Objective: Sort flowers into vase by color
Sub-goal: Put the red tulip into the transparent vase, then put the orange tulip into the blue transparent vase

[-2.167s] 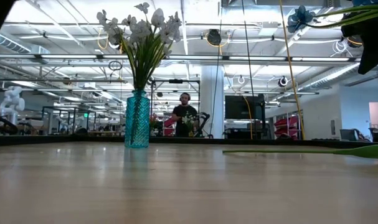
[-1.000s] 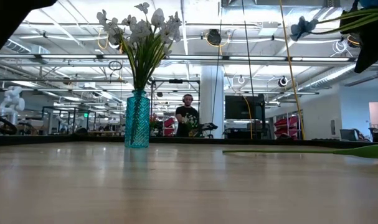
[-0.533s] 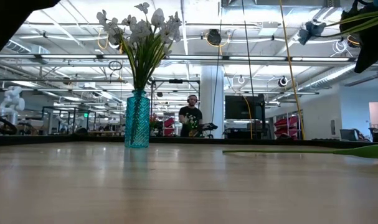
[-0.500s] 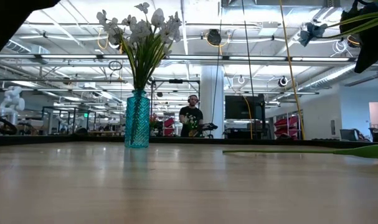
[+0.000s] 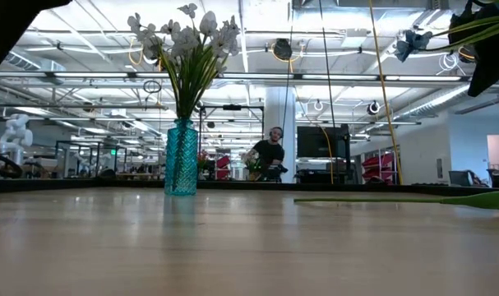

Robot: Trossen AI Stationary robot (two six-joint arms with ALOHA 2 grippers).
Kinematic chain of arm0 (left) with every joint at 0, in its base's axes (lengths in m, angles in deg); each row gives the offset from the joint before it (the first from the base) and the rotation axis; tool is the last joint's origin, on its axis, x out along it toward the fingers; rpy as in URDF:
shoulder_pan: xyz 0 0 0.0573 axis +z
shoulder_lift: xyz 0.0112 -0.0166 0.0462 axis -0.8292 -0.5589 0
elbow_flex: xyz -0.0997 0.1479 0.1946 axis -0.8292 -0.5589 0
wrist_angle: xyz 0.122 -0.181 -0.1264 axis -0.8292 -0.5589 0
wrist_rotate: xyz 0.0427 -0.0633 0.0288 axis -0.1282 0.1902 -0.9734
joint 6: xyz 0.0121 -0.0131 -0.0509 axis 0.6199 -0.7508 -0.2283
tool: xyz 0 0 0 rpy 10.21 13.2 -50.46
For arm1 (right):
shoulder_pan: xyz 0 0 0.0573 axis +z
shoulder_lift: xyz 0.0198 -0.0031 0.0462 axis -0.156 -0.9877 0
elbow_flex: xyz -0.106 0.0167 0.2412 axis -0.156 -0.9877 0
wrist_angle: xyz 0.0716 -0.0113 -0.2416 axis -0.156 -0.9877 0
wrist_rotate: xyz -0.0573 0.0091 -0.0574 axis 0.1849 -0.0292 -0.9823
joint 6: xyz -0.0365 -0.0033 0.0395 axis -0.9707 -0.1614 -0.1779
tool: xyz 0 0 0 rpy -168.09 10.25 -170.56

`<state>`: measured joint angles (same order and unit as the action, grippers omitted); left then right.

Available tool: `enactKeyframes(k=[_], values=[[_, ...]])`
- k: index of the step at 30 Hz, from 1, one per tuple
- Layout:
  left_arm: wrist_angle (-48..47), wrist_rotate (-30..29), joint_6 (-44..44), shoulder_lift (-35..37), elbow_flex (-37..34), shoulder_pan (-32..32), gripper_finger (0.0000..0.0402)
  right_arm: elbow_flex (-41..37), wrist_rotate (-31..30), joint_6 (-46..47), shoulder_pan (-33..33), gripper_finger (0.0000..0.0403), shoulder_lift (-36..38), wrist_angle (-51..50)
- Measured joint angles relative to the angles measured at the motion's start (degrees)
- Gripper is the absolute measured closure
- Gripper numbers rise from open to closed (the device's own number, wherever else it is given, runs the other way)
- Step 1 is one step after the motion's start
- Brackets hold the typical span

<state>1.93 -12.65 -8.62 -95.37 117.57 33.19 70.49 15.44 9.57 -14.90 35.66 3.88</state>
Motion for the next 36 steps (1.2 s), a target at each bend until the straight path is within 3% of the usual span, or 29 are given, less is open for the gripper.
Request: enactKeyframes(k=[13,24,36], values=[[-13.25,-3.16,-0.31,7.8,0.02,-0.84,0.0265,0.0,0.0,-1.91,0.0,0.0381,-0.01,0.02],[-23.87,-3.82,-14.65,8.25,0.08,0.01,0.0265,0.0,0.05,-4.96,-0.01,0.0381,0.0,0.0],[-31.52,-3.34,-15.02,12.08,0.1,0.21,0.0265,0.0,2.71,-7.06,-0.02,0.0381,0.0,1.1]])
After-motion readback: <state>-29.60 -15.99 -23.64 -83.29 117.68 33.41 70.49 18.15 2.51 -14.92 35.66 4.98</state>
